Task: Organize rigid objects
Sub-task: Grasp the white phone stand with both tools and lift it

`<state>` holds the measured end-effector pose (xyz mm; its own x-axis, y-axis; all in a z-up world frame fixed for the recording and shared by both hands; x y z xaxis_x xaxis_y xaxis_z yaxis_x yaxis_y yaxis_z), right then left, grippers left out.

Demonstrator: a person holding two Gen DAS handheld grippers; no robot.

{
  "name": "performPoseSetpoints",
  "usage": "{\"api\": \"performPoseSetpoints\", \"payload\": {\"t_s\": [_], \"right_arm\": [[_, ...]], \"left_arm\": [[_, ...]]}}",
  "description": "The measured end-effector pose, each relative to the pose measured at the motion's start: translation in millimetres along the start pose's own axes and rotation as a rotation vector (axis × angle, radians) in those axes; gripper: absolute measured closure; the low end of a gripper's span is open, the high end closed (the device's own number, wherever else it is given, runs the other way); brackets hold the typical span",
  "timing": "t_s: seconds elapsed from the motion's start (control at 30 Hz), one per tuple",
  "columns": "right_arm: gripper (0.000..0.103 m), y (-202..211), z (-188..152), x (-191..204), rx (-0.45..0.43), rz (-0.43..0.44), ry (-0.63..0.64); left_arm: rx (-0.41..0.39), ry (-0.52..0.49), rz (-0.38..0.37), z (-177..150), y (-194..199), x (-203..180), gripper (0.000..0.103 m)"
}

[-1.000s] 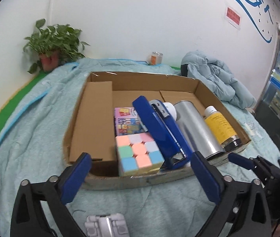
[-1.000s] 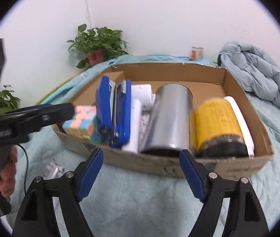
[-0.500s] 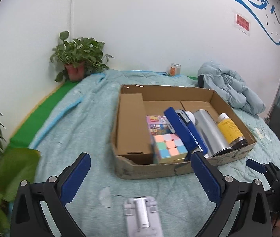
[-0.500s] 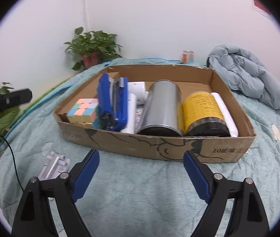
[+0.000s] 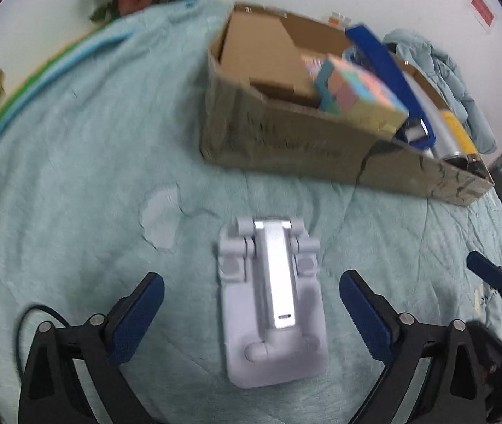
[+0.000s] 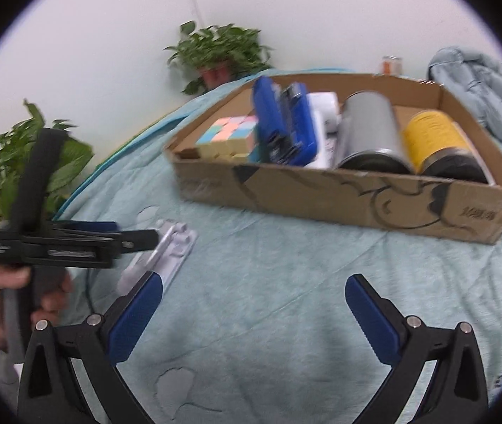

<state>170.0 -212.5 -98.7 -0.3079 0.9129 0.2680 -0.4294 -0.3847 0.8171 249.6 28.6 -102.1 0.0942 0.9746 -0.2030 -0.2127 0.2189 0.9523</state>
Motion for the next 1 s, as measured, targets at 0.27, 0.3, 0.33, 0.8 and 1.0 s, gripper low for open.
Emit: {"api": "performPoseSetpoints", "payload": {"t_s": [0.27,0.3,0.33,0.8,1.0], "right_arm": [[0.0,-16,-11,21,0.065,0.096,0.052],[0.0,-17,-13,21,0.066,0.098,0.057],[0.0,-16,-15,20,0.065,0.102,0.066],[0.0,-6,-32,-7,0.061,0.041,0.023],[0.0,-15,-30,-9,0.086,0.017,0.046]], "left_arm": [[0.033,-0.025,-0.078,-11,-11,-19,0.017],[0.033,-0.03,-0.093,-12,-11,-23,0.017],[0.031,-0.037,-0.097,-11,-11,-27,0.017],[0.132,-0.097,-0.41,1,-28,-96,0.017],[0.107,-0.042,-0.438,1,-28,-83,0.019]]}}
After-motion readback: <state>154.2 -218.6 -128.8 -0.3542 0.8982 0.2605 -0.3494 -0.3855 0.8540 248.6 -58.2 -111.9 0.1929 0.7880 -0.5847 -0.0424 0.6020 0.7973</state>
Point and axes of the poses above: each gripper's, at about its wrist camera, not at the fingertips, and y roughly against the way its jaws point, x to its left, z to its top, the point moved 1 cm from there along -y, roughly the way its jaws point, and after that the axes turned 12 degrees about x, right-handed, at the moved point
